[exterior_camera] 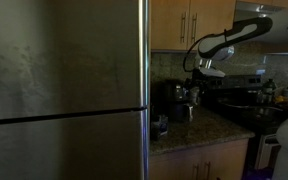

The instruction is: Move the bottle from against the wall to in front of the air fryer

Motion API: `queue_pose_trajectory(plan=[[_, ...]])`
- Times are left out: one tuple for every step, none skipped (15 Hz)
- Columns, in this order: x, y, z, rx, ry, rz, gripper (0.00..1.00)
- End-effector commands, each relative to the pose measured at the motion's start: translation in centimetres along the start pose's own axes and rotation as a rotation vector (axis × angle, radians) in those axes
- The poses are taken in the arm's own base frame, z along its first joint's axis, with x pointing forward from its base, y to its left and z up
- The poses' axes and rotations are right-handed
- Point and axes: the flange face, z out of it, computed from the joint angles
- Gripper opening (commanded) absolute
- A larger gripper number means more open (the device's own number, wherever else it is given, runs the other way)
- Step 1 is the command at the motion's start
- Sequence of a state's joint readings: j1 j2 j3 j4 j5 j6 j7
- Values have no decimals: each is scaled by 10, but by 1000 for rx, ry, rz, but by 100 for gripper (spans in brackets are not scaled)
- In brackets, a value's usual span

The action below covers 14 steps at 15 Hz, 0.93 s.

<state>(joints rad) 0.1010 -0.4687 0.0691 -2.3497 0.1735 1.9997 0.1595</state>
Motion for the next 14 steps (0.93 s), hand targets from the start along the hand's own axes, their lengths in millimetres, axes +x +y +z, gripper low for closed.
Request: queue_pose_trajectory(plan=[[-2,-2,-3,12,119,163,100],[-1,-3,-5,17,159,204,100],[-1,-5,-6,14,200,243,100],[-2,-6,-8,8,242,279,100],[-2,-6,-10,0,289,308,100],[-4,-10,-8,-9,310,364,100],[43,-51,-35,8,312,422,100],[42,-59,-39,11,312,487,100],[13,-34,-27,10,311,405,100],[20,-49,-36,17,328,441,100],[26,-61,-40,24,333,456,100],[30,-66,-40,27,332,465,100],[44,-48,-31,-36,378,469,100],[58,-18,-30,-104,408,529,100]])
